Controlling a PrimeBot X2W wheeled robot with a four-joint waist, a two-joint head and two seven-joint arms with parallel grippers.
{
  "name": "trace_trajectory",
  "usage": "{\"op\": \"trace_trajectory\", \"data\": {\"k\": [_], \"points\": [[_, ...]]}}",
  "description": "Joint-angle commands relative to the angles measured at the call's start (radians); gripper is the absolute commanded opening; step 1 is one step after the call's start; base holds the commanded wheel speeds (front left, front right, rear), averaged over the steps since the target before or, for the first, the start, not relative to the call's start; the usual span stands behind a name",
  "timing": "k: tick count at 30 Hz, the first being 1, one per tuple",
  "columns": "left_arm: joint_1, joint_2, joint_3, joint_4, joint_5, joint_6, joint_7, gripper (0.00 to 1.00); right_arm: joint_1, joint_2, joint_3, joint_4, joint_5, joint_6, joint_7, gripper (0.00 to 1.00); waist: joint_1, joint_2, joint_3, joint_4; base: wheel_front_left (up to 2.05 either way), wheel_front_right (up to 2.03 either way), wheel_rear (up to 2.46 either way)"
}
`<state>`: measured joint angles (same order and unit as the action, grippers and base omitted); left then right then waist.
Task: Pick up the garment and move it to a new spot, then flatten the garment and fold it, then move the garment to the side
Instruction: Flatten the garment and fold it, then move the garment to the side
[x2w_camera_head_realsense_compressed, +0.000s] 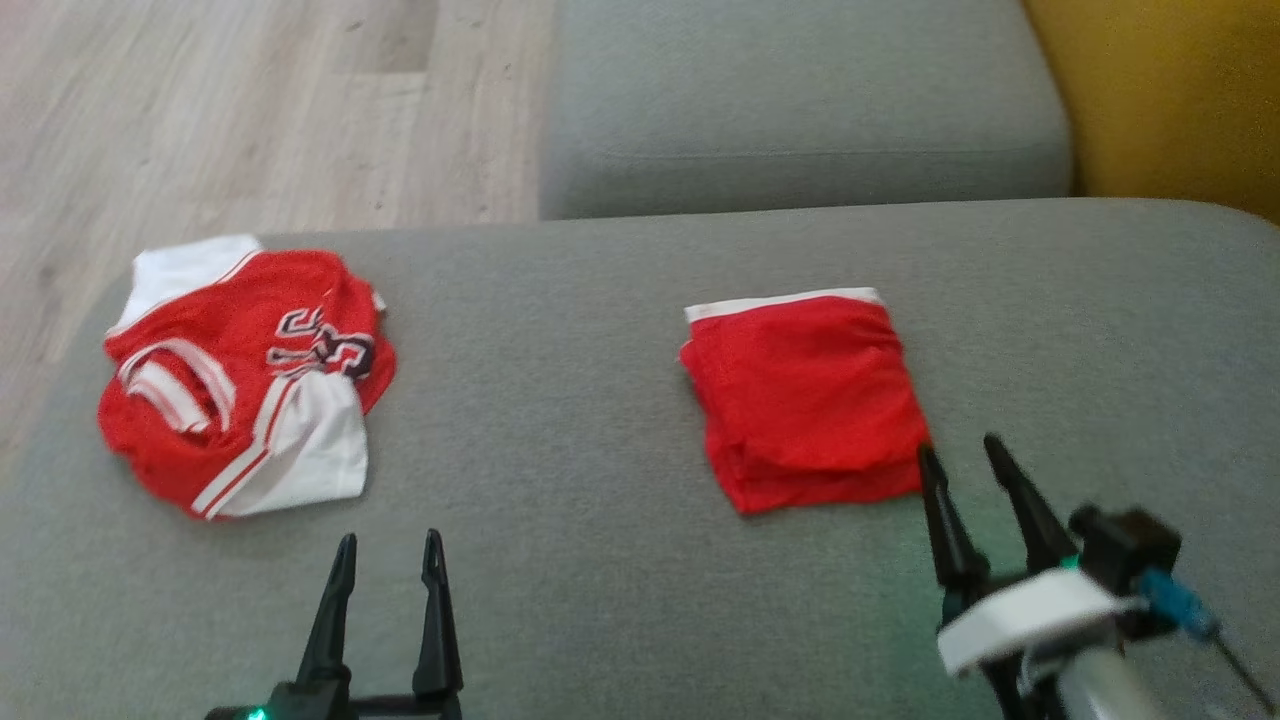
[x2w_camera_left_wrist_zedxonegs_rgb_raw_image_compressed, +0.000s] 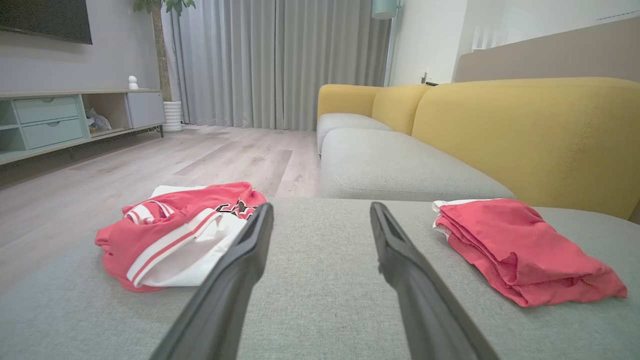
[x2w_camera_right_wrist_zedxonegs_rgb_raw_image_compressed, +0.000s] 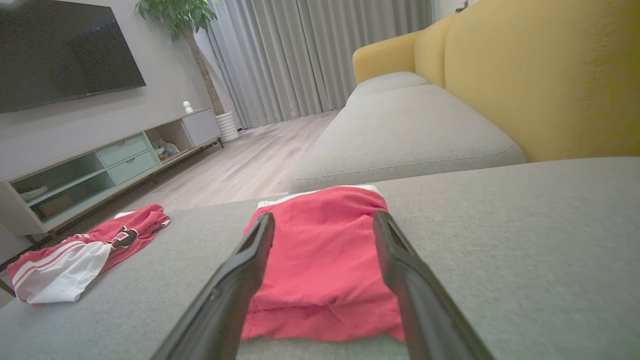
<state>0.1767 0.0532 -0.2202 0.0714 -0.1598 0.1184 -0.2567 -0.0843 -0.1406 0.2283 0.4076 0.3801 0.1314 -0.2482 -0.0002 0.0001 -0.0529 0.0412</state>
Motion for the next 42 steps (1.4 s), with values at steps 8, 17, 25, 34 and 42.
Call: {"op": "trace_trajectory", "data": {"k": [8,17,25,34,42], "points": [[-0.010,-0.003,0.066,-0.007,0.010,0.009,-0.005,1.00,0.073,0.037,-0.055,-0.162,-0.141,-0.001,-0.013,1.00,0.0002,-0.0001,-0.032,-0.050,0.00,0.00,0.00],[-0.002,-0.003,0.070,-0.001,0.012,0.014,-0.005,1.00,0.096,0.044,-0.062,-0.161,-0.175,-0.001,-0.013,1.00,0.0002,-0.0001,-0.050,-0.056,0.00,0.00,0.00],[0.004,-0.003,0.072,0.010,0.009,0.028,-0.005,1.00,0.104,0.050,-0.070,-0.143,-0.174,-0.001,-0.013,1.00,0.0002,-0.0001,-0.057,-0.050,0.00,0.00,0.00],[0.005,-0.003,0.073,0.043,0.009,0.044,-0.005,1.00,0.113,0.058,-0.064,-0.132,-0.177,-0.001,-0.014,1.00,0.0002,-0.0001,-0.057,-0.046,0.00,0.00,0.00],[0.004,-0.003,0.076,0.053,0.012,0.041,-0.005,1.00,0.112,0.065,-0.064,-0.117,-0.175,-0.001,-0.014,1.00,0.0002,-0.0001,-0.051,-0.050,0.00,0.00,0.00]]}}
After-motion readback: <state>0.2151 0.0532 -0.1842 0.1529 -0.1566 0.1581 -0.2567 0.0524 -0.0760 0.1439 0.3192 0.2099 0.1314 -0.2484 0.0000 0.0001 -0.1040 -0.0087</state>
